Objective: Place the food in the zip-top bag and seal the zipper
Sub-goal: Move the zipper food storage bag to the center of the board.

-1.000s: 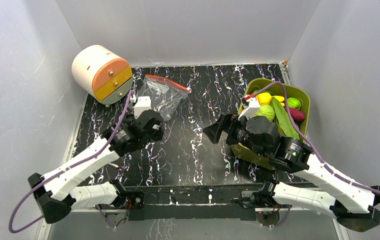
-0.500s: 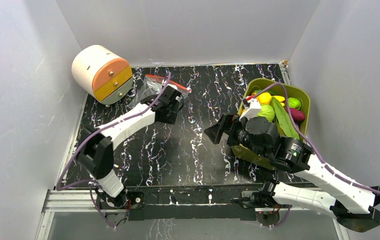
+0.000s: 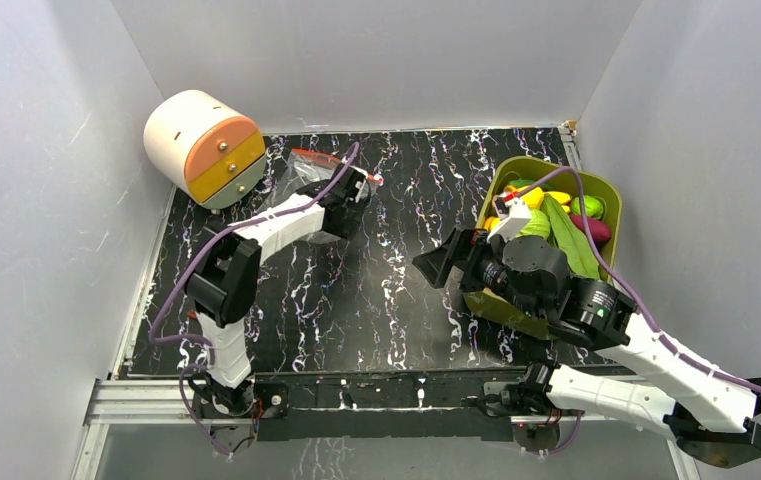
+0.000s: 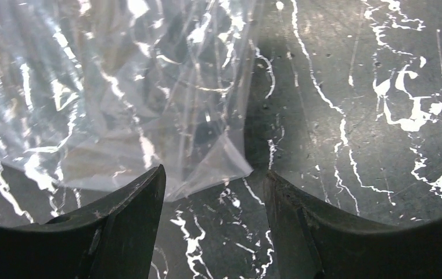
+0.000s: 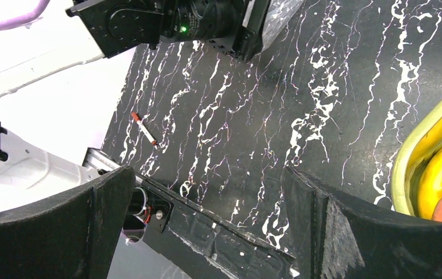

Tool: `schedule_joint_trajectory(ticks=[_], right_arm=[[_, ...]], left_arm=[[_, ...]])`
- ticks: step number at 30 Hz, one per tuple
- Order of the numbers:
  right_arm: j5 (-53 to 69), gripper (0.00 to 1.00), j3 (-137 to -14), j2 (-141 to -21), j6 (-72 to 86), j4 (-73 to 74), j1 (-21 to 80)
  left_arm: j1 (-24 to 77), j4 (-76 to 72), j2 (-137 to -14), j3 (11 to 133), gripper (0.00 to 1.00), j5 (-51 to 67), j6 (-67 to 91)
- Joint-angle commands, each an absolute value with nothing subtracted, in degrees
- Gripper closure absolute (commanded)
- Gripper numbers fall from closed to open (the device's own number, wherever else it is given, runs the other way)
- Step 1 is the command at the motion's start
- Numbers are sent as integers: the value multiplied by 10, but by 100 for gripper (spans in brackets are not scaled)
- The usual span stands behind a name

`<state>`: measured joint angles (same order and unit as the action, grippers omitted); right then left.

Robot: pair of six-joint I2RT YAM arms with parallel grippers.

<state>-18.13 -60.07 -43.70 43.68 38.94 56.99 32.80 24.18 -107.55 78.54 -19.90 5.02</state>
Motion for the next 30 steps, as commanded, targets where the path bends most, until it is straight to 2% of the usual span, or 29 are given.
schedule_joint_trajectory(ticks=[1, 7, 9, 11, 12, 18, 25, 30], right_arm=[[-191, 3, -602, -433, 441, 362, 573], [-198, 3, -593, -425, 439, 357, 573], [-197, 3, -593, -426, 440, 352, 573], [-195, 3, -597, -430, 440, 350, 573], [-194, 3, -600, -431, 441, 351, 573], [-193, 3, -595, -429, 447, 351, 573], [-195, 3, -593, -429, 465, 356, 573], [-171, 3, -592, -413, 453, 327, 573]], left_arm=[[329, 224, -1087, 798, 39, -141, 30], [329, 209, -1105, 785, 38, -148, 33], [328, 207, -1114, 783, 44, -150, 32], [328, 210, -1120, 783, 65, -151, 35], [329, 213, -1118, 783, 72, -151, 36], [329, 232, -1067, 766, 99, -145, 55], [329, 288, -1010, 732, 100, -112, 90], [334, 303, -896, 660, 100, -58, 122]])
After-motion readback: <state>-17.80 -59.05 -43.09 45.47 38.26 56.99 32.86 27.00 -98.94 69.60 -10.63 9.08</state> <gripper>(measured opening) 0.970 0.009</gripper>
